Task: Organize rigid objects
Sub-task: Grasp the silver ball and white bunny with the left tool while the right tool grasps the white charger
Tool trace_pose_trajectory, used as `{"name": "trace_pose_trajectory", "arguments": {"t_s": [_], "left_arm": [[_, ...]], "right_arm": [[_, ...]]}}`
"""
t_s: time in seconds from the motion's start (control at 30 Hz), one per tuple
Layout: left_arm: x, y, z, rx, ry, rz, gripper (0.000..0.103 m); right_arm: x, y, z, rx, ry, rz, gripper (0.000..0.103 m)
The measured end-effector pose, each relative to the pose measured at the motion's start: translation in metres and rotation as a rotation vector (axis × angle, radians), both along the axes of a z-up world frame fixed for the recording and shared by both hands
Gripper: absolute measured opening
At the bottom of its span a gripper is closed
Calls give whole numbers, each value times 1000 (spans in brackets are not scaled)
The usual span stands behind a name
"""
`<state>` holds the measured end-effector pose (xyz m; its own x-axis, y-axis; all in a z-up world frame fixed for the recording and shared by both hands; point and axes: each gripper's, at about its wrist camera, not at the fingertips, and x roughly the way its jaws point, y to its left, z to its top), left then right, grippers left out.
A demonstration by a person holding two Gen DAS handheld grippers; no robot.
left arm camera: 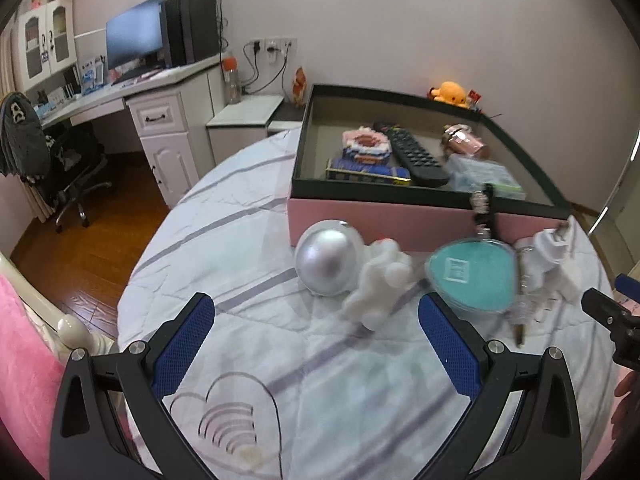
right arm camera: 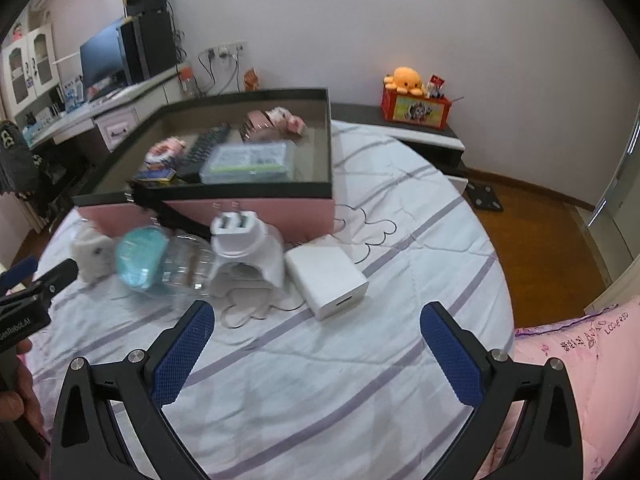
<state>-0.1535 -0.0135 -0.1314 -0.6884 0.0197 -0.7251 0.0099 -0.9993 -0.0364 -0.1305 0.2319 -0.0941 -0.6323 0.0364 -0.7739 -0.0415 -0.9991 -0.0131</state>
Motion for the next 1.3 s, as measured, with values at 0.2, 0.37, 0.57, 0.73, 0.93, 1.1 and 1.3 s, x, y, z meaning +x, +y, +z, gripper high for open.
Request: {"name": "trace_pose_trajectory", "arguments": {"t_s": [0.2, 0.37, 0.57, 0.73, 0.93, 1.1, 1.3], "left_arm": [[-19, 0, -8, 18, -17, -10, 103], [-34, 1, -17, 10, -59, -5, 103], [-41, -1, -21, 34, -75, 0, 103], [-44, 0, -23, 35, -79, 1, 103], [-47, 4, -24, 28, -85, -14, 87], [-46, 6, -23, 18, -81, -24, 70], [-43, 1, -21, 48, -77, -33, 69]], "right_arm": [[-18, 11, -17, 4, -36, -11, 103], [-29, 17, -24, 14, -54, -13, 103], [-28, 22, -21, 8, -70, 21, 103], [-32, 26, -31, 41, -91, 11, 103], [-43, 25, -38, 24, -83, 40, 95], [-49, 23, -35, -19, -78, 97, 68], [-42, 26, -32, -48, -83, 151, 51]]}}
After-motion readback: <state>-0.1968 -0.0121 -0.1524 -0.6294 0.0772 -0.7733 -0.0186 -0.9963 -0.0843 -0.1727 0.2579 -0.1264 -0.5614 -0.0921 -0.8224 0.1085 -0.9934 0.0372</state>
